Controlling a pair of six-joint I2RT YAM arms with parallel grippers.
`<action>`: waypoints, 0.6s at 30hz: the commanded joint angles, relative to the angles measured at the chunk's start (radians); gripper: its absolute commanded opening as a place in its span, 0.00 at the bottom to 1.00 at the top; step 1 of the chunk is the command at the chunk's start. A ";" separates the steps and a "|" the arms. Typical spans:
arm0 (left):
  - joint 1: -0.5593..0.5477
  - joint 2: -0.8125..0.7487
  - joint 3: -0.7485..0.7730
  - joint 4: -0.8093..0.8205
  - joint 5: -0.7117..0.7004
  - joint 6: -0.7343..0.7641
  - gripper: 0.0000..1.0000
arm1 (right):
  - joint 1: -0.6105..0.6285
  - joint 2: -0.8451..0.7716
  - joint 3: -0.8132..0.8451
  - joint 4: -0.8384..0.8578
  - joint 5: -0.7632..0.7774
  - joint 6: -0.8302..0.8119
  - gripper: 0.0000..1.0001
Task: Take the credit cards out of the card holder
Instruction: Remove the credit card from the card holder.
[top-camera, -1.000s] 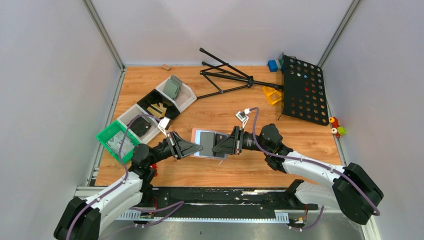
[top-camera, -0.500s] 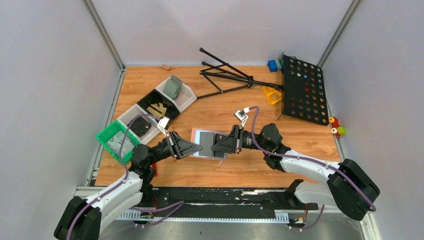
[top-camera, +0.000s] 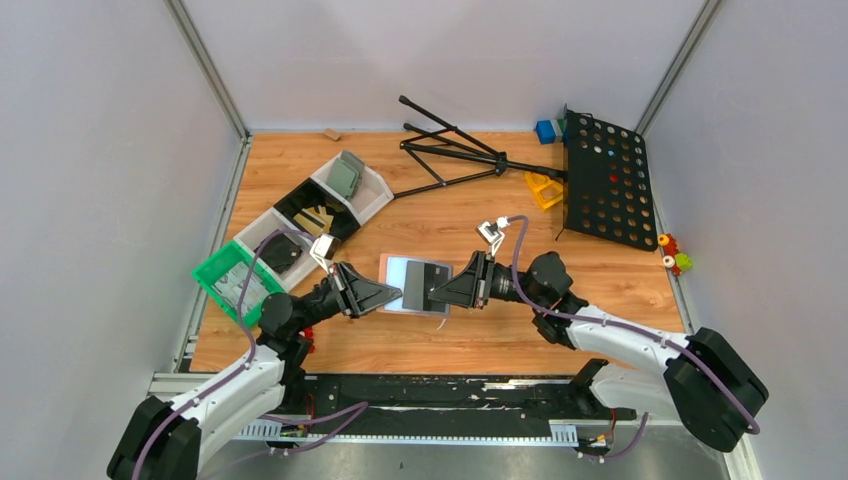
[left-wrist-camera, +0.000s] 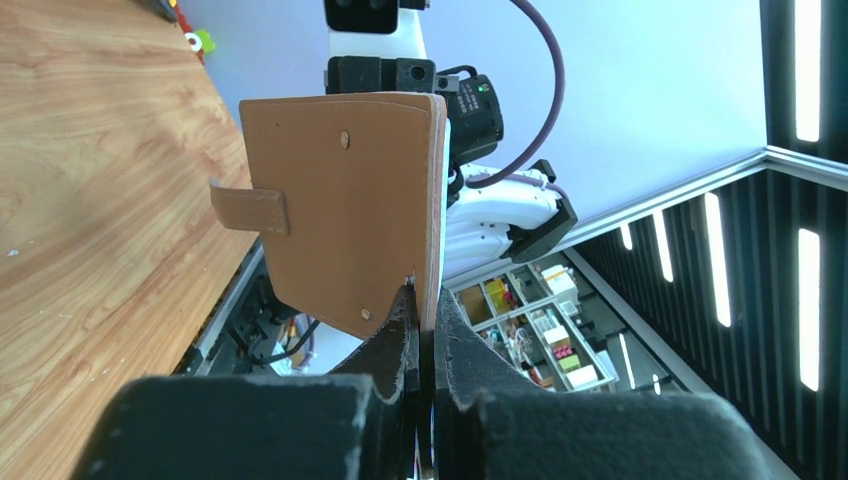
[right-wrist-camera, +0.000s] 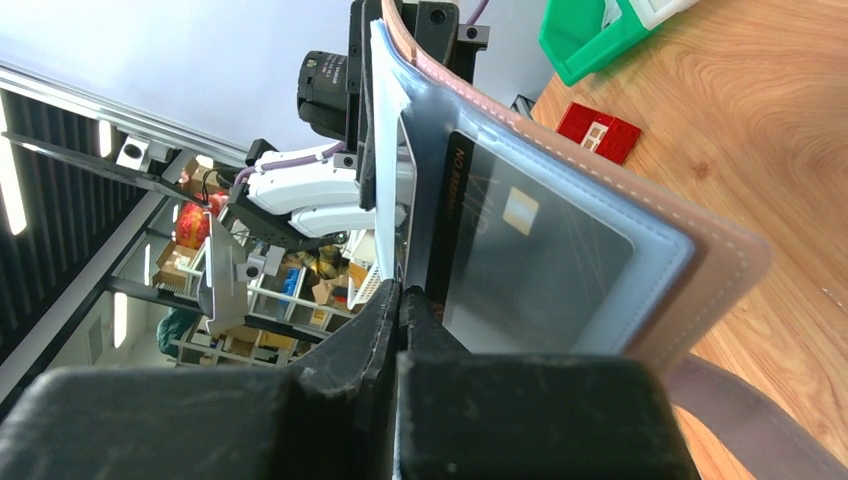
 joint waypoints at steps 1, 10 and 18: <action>0.001 -0.015 0.003 0.094 -0.035 -0.020 0.00 | -0.014 -0.028 -0.020 -0.015 0.014 -0.027 0.00; 0.033 -0.097 0.081 -0.250 -0.026 0.158 0.00 | -0.080 -0.147 -0.009 -0.249 0.055 -0.115 0.00; 0.073 -0.126 0.189 -0.788 -0.093 0.477 0.00 | -0.107 -0.263 0.069 -0.626 0.188 -0.308 0.00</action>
